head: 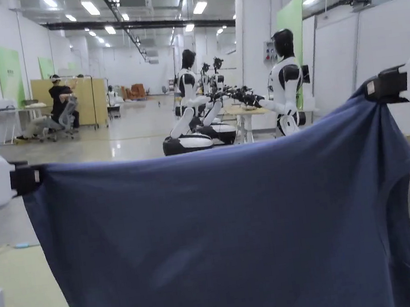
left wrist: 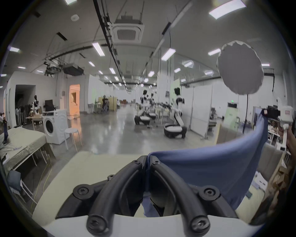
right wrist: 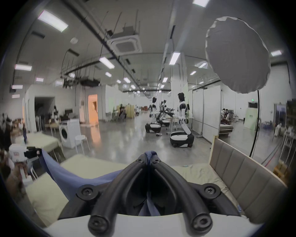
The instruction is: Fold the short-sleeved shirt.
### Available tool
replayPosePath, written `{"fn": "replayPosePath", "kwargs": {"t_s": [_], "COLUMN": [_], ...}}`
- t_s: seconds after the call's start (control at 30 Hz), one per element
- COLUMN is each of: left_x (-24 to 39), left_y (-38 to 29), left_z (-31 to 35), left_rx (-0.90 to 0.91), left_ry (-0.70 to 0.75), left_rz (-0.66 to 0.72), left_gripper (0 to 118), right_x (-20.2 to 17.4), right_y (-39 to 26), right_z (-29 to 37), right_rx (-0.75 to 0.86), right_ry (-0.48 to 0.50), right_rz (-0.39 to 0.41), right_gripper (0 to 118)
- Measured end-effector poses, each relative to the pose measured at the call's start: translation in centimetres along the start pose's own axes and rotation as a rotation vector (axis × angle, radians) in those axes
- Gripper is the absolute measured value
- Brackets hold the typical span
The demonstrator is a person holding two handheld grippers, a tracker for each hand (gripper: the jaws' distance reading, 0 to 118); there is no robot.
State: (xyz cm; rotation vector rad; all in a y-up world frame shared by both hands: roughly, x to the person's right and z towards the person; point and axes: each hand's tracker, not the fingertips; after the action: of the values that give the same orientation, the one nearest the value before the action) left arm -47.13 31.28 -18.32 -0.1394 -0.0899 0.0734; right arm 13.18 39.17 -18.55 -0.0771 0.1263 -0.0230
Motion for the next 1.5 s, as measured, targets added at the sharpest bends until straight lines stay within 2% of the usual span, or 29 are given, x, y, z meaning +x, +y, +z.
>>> {"fn": "replayPosePath", "kwargs": {"t_s": [0.03, 0.1, 0.2, 0.33, 0.43, 0.67, 0.8, 0.9, 1.03, 1.13, 1.23, 1.3, 1.5], "left_x": [0.2, 0.8, 2.4, 3.2, 3.0, 1.5, 1.7, 1.8, 2.3, 3.5, 4.4, 4.4, 4.2], "left_y": [1.8, 4.4, 7.1, 10.4, 10.9, 5.3, 0.7, -1.1, -2.7, -4.5, -7.6, -10.4, -22.3], "left_z": [0.3, -0.9, -3.3, -5.7, -7.8, -13.2, -15.3, -14.5, -11.5, -7.0, -2.2, 1.8, 11.5], "left_rx": [0.033, 0.060, 0.090, 0.119, 0.129, 0.087, 0.013, 0.024, 0.060, 0.024, -0.054, -0.080, -0.184], "left_ry": [0.030, 0.045, 0.138, 0.226, 0.243, 0.244, 0.237, 0.236, 0.253, 0.240, 0.230, 0.204, 0.177], "left_rz": [0.014, 0.016, -0.091, -0.155, -0.131, 0.037, 0.010, 0.014, -0.010, -0.025, -0.066, -0.067, -0.108], "left_gripper": [5, 5, 5, 5, 5, 5, 5, 5, 5, 5, 5, 5, 5], "right_x": [0.3, 0.1, -0.3, -0.4, -0.7, -0.4, -0.2, 0.2, 0.2, -0.2, -0.3, -0.2, 0.0], "right_y": [0.8, 2.4, 4.3, 5.7, 5.4, -0.5, -4.9, -6.2, -7.2, -8.6, -11.3, -13.8, -25.0], "right_z": [-0.8, -2.5, -4.5, -8.0, -10.3, -15.6, -17.1, -17.0, -13.3, -9.4, -4.2, -0.8, 9.1], "right_rx": [0.016, 0.025, 0.081, 0.109, 0.112, 0.058, -0.001, -0.031, -0.045, -0.068, -0.121, -0.150, -0.297], "right_ry": [-0.003, -0.035, -0.049, -0.063, -0.073, -0.084, -0.107, -0.112, -0.103, -0.089, -0.033, -0.030, 0.049], "right_rz": [-0.020, 0.023, 0.091, 0.066, 0.057, 0.032, 0.015, 0.042, -0.021, -0.013, -0.073, -0.031, 0.020], "right_gripper": [2, 2, 2, 2, 2, 2, 2, 2, 2, 2, 2, 2, 2]}}
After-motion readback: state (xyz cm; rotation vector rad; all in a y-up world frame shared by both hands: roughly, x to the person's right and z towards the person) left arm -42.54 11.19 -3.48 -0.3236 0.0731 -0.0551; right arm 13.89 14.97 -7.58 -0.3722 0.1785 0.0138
